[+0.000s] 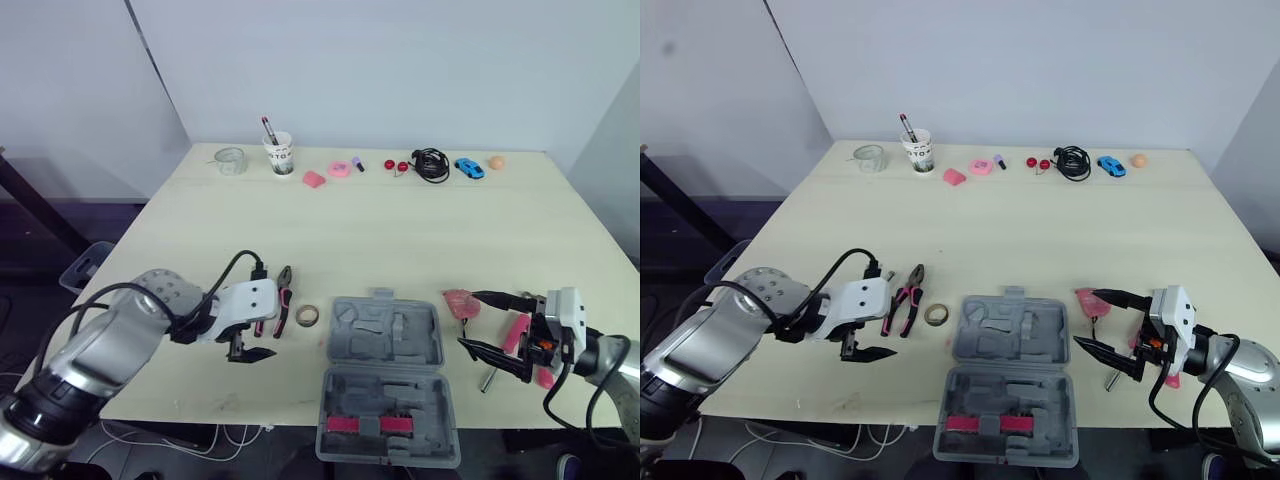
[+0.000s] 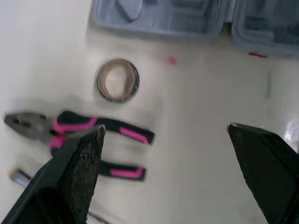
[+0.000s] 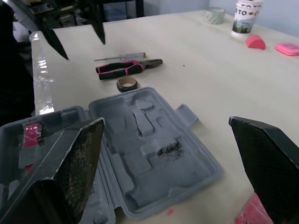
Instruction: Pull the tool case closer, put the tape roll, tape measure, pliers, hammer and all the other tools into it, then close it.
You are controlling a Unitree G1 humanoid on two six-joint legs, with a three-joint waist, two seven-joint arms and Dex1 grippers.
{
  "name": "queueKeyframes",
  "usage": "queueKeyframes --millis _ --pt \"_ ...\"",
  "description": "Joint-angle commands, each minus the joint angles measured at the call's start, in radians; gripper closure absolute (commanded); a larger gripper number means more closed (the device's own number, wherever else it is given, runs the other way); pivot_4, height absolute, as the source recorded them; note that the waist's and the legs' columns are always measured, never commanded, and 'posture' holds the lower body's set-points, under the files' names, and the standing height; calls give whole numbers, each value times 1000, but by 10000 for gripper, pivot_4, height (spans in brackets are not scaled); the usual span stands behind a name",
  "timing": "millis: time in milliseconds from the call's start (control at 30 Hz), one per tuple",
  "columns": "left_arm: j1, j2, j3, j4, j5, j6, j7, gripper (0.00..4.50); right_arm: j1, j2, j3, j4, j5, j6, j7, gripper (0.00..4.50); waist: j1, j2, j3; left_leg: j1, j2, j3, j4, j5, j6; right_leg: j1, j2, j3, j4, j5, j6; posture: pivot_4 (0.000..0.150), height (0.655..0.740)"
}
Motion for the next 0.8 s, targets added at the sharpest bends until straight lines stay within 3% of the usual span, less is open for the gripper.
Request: queueKeyframes --millis 33,333,800 --pt "-115 -27 -163 31 151 10 -82 402 -10 -4 -10 -1 9 -3 8 0 0 0 0 0 0 0 1 0 0 0 0 0 0 0 0 1500 7400" --pt "-318 -209 -376 196 433 -26 -103 402 -10 0 -5 6 9 -14 10 0 -2 -1 1 -2 0 -1 5 0 0 1 16 22 0 0 0 1500 7400" --pt "-313 -288 -401 265 547 -90 -173 402 5 2 -2 -3 1 -34 30 0 -1 -1 1 -1 1 -2 5 0 0 0 17 24 2 0 1 1500 7400"
